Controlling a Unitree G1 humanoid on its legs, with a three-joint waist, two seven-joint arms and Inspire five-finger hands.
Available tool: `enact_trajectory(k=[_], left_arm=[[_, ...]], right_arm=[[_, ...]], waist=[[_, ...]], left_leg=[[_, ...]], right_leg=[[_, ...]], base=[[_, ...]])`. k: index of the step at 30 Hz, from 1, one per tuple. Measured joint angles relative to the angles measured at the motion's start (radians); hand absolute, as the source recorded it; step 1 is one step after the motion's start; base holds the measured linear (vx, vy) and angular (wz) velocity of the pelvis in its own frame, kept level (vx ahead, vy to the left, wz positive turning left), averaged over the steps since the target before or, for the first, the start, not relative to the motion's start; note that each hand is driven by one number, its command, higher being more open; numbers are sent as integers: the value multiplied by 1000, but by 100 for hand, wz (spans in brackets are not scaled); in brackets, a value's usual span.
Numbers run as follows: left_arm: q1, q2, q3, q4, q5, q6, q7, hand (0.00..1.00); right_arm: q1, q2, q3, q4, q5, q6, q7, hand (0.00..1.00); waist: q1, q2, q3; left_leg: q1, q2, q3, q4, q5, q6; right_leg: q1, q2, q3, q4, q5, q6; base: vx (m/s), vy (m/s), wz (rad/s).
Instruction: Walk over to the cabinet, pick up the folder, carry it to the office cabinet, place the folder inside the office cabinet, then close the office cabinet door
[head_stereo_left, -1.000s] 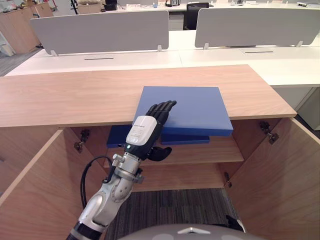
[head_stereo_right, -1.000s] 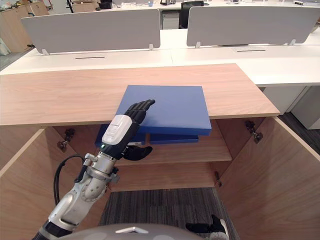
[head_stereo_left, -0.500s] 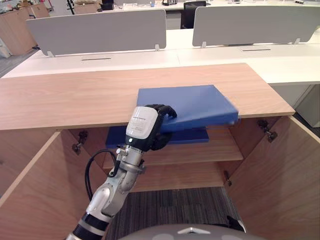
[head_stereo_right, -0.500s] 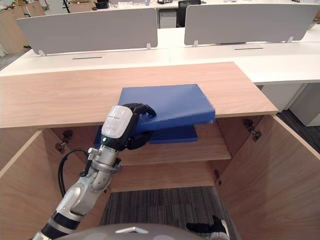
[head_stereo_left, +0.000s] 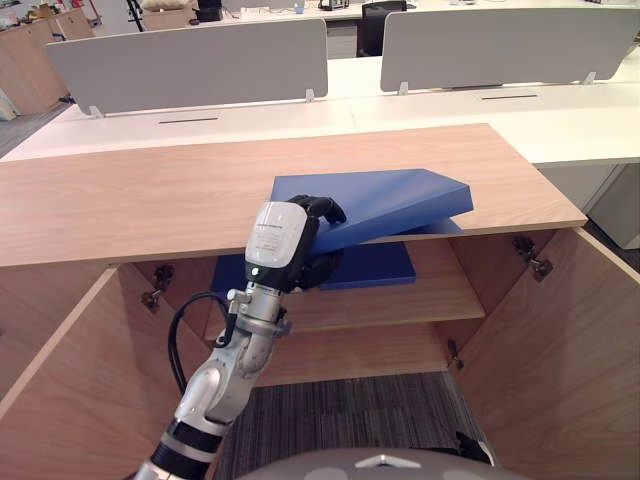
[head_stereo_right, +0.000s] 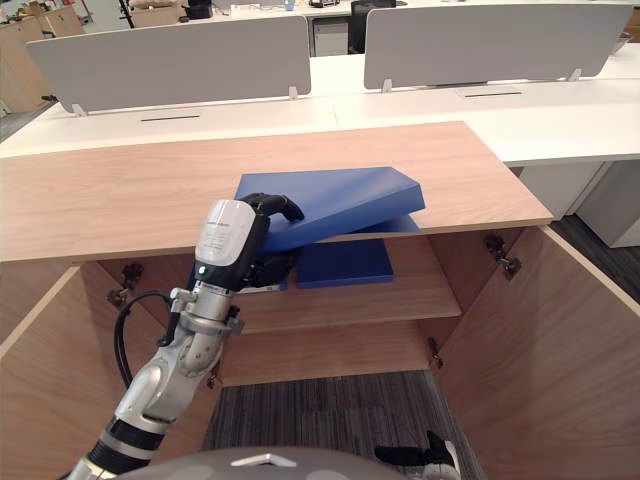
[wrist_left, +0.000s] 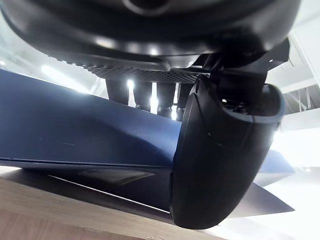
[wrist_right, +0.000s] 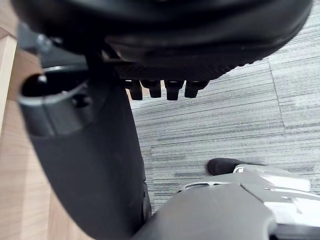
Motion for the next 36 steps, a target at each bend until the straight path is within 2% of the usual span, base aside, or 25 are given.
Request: enact_trajectory(k=[6,10,19,24,28,31,36], left_arm=[[20,-60,10,-118,-173,-2,-14,0],[36,-91,-40,-223,-373,-27,-15,0],[46,-118,-107,-326,-673,-53,1,0],[86,-167,-100,-418,-902,-93,-7,0],[135,-201,-53,-440,-1128,-128,-84,0],[199,-206,-22,-439,-1242,-128,-124,0],[280,-211,18,-416,-1351,-114,-171,0]], right_arm=[[2,0,0,-9,12,-1,-2,100],[11,12,1,-48,40,-5,-23,100],[32,42,26,-200,85,-27,-62,100],[61,88,37,-415,158,-54,-68,100],[109,127,37,-626,241,-90,-68,100],[140,167,22,-780,275,-102,-67,100],[173,178,20,-1028,313,-137,-66,100]], waist=[[1,4,-3],[2,-1,-9],[2,2,-22],[5,2,-25],[5,-2,-27],[4,-6,-25],[3,-19,-15]], left_leg=[[-14,3,12,1,0,0],[-21,5,29,6,0,0],[-20,4,35,2,3,6],[-21,6,39,6,4,7],[-20,7,41,5,4,7],[-20,7,44,5,4,7],[-20,7,53,6,3,7]], right_leg=[[-21,0,16,6,6,4],[-39,-1,33,13,10,3],[-46,0,42,21,14,4],[-54,3,47,30,15,4],[-54,3,48,32,15,4],[-56,3,51,32,15,4],[-62,3,61,32,16,6]], base=[[-15,1,-6],[-20,7,-11],[-43,-2,-3],[-22,-6,-2],[-17,-3,-1],[-20,-4,-2],[-14,0,-5]])
